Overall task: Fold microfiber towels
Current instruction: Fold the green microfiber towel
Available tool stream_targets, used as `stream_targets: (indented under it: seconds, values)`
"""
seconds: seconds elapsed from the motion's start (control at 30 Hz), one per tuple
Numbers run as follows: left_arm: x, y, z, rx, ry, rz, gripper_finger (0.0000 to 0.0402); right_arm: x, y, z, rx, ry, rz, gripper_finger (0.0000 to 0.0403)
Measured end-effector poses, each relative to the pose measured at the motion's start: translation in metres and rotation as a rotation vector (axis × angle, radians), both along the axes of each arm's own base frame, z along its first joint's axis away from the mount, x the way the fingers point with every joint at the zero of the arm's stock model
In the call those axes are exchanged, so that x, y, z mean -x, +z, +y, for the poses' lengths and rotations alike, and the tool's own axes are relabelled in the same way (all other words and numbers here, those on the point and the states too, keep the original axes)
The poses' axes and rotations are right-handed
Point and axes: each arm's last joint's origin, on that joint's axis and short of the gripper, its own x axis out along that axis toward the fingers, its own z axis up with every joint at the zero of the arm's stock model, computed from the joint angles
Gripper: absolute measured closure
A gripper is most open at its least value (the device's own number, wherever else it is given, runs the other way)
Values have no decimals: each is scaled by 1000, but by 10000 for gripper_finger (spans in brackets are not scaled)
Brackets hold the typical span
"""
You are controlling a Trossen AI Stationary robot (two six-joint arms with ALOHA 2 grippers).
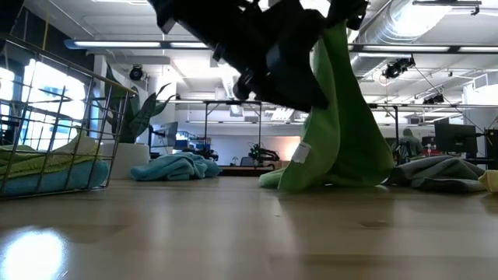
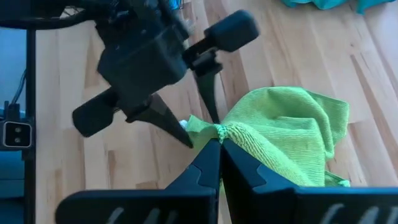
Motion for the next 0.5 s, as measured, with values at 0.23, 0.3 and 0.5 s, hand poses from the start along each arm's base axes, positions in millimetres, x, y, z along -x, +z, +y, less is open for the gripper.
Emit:
stream_targets:
  seconds: [0.23, 0.3, 0.5]
  values:
    - [2, -29, -9, 26, 12, 113, 243, 0, 0, -4, 16, 6, -2, 403]
    - [0, -40, -11, 27, 7, 129, 243, -1, 0, -5, 21, 11, -3, 403]
    - [-2, -63, -12, 39, 31, 162, 243, -1, 0, -5, 21, 12, -8, 403]
